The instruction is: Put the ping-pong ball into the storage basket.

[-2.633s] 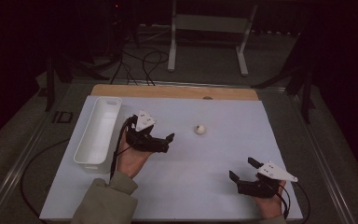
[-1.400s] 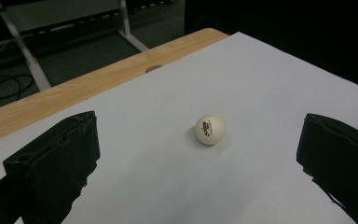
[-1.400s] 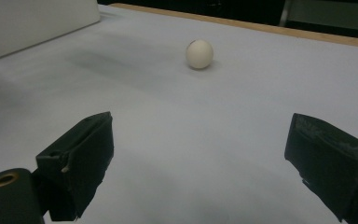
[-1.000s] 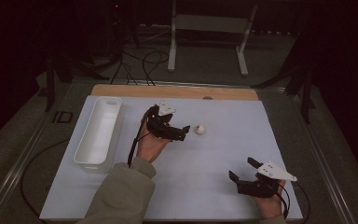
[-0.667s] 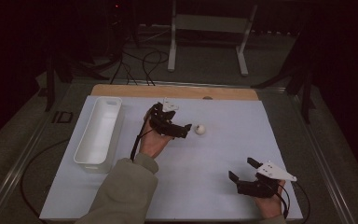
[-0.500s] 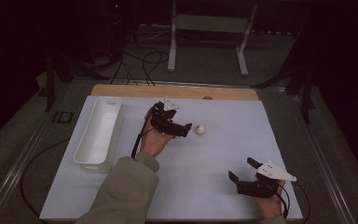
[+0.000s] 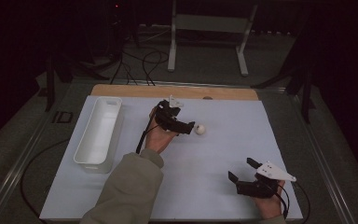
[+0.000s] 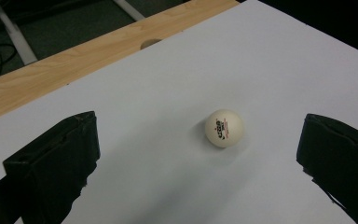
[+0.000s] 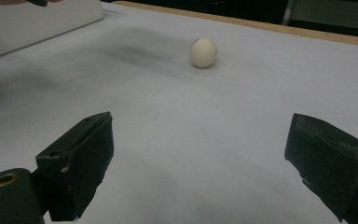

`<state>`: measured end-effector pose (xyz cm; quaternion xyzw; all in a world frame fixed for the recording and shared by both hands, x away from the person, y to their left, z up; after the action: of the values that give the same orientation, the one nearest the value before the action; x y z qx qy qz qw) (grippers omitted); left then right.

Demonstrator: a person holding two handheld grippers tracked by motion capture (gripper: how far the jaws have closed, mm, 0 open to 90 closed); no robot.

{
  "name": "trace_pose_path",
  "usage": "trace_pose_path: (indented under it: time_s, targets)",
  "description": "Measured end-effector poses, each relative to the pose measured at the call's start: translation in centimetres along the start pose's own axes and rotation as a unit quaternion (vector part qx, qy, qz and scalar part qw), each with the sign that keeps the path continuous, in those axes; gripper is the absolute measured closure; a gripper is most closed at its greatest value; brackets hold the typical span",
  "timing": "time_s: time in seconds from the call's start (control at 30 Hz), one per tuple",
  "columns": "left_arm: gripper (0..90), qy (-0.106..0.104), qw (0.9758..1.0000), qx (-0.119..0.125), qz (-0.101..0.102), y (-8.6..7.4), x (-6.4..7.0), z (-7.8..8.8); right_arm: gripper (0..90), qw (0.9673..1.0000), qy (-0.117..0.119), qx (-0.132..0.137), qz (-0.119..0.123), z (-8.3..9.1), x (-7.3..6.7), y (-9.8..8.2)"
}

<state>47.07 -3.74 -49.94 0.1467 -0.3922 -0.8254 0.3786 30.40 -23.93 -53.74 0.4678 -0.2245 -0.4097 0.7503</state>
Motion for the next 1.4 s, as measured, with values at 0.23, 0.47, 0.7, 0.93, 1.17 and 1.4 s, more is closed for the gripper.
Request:
trace_pose_path:
  time_s: [0.23, 0.47, 0.7, 0.93, 1.17, 1.4]
  targets:
    - [0.0, -0.001, 1.0, -0.003, -0.005, 0.6, 0.4, -1.1, 7.2, 1.0, 0.001, -0.001, -0.002, 0.0, -0.1, 0.0]
    - [0.0, -0.004, 0.9999, -0.01, -0.004, 0.7, 0.7, -2.2, 7.2, 1.0, 0.002, 0.0, -0.002, 0.0, 0.0, 0.0]
    - [0.0, -0.006, 0.9998, -0.018, -0.008, 1.0, 1.3, -3.3, 7.2, 1.0, 0.002, -0.001, -0.003, 0.0, 0.0, -0.1]
    - [0.0, -0.004, 0.9995, -0.031, -0.01, 0.8, 1.6, -4.4, 7.2, 1.0, 0.002, 0.0, -0.007, 0.1, 0.1, -0.1]
    - [0.2, -0.007, 0.999, -0.043, -0.009, 0.8, 1.7, -5.2, 7.2, 1.0, 0.001, -0.001, -0.008, 0.1, 0.2, -0.1]
    - [1.0, -0.009, 0.9986, -0.051, -0.008, 0.7, 1.9, -5.6, 7.2, 1.0, 0.0, -0.001, -0.009, 0.1, 0.2, -0.1]
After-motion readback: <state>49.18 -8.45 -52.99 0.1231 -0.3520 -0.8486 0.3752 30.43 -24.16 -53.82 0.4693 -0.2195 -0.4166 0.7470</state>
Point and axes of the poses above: each handheld gripper's, and its own axes: z roughly backward along the jaws, y roughly out of its top, x roughly to its right, the point moved 10 cm from there along -z, roughly forward along the jaws, and after that the axes turned 3 degrees about -x, right-handed, at the moved point
